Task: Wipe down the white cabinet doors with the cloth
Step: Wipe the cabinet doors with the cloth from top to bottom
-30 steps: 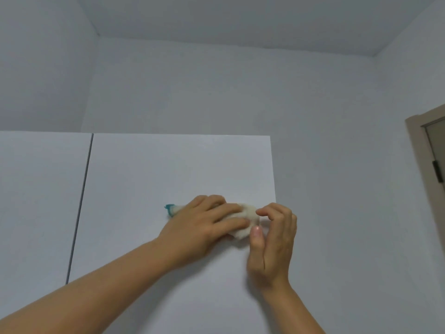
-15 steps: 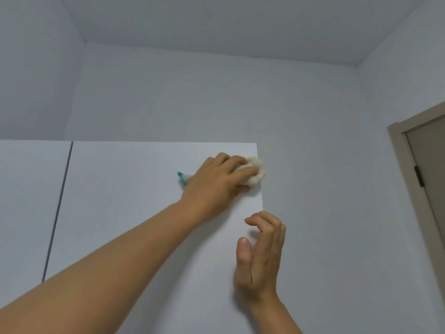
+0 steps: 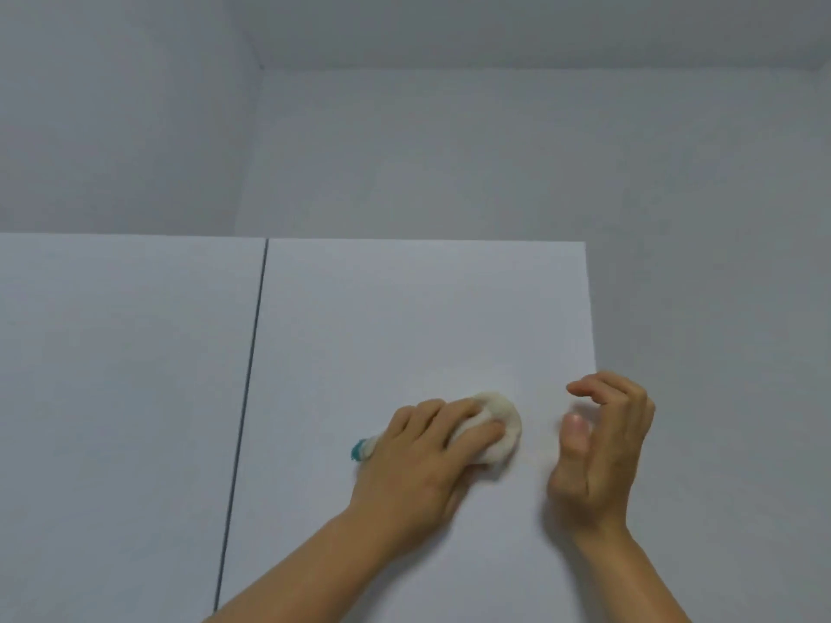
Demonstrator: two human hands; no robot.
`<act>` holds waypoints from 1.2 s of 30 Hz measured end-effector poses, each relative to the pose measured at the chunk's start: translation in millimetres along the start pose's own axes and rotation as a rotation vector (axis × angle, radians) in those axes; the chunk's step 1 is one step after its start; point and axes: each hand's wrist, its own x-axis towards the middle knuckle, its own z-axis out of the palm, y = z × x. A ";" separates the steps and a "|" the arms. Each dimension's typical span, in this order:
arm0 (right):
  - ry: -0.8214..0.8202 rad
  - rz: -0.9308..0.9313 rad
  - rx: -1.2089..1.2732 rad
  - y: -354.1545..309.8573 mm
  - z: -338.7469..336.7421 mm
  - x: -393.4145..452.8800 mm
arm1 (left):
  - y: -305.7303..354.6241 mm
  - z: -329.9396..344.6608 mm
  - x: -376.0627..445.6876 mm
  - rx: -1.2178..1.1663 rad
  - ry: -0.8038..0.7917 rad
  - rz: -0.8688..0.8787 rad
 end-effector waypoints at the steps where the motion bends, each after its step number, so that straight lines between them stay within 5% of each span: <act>1: -0.006 0.012 -0.036 -1.6 1.1 0.0 | -12.2 -7.8 -17.3 0.026 -0.001 -0.023; 5: -0.105 0.036 -0.179 -28.4 29.6 -1.4 | -50.2 -42.5 -62.2 0.108 -0.049 -0.139; 13: -0.530 -0.234 -0.325 -140.8 146.9 -21.1 | -118.9 -93.9 -126.6 0.098 -0.071 -0.218; 25: -0.510 -0.231 -0.429 -217.6 238.1 -49.0 | -208.1 -128.8 -220.0 0.108 -0.142 0.140; 31: -0.479 -0.249 -0.421 -208.0 238.5 -55.1 | -224.7 -135.2 -195.0 0.129 -0.152 0.156; 36: -0.528 -0.253 -0.377 -203.7 233.3 -51.9 | -257.9 -148.9 -122.2 0.154 -0.038 0.007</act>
